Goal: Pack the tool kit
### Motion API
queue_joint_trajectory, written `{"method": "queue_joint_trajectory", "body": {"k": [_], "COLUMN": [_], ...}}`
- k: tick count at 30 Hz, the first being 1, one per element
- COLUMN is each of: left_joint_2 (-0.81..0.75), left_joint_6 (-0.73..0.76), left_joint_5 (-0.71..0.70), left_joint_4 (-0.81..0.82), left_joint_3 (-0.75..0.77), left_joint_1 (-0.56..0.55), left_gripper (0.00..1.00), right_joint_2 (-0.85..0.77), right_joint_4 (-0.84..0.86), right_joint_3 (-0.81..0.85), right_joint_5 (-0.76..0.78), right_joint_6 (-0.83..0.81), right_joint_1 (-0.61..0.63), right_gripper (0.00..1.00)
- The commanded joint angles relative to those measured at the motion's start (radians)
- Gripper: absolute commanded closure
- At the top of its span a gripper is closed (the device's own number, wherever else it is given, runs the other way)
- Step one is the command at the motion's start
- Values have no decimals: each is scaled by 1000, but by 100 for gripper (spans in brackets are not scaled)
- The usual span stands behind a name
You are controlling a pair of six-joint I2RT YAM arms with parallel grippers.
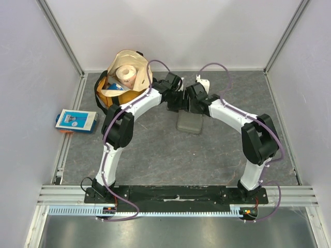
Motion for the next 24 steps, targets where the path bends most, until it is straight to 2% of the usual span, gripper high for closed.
{"method": "queue_joint_trajectory", "body": {"k": [1, 4, 7, 9, 16, 18, 21, 24], "left_joint_2": [-161, -262, -394, -494, -894, -1024, -1236, -1394], "left_joint_6": [77, 98, 112, 121, 123, 135, 196, 187], "left_joint_5": [-172, -227, -272, -283, -557, -646, -695, -741], "left_joint_4": [52, 35, 31, 28, 41, 92, 228, 236], "left_joint_3": [15, -34, -107, -179, -507, -639, -871, -974], "left_joint_1": [-8, -8, -10, -8, -8, -8, -7, -8], "left_gripper": [23, 21, 19, 18, 18, 18, 17, 16], "right_joint_2": [-145, -251, -349, -424, -748, -843, -964, -1043], "right_joint_4": [-78, -94, -117, -128, -145, -160, -162, -182], "right_joint_3": [131, 131, 90, 40, -169, -213, -272, -278], "right_joint_5": [82, 142, 200, 249, 455, 490, 531, 587], "right_joint_6": [-33, -55, -73, -69, -18, 3, 11, 8], "right_joint_1": [-10, -29, -46, -47, -53, -53, -53, -52], "right_gripper": [48, 32, 25, 24, 22, 22, 22, 21]}}
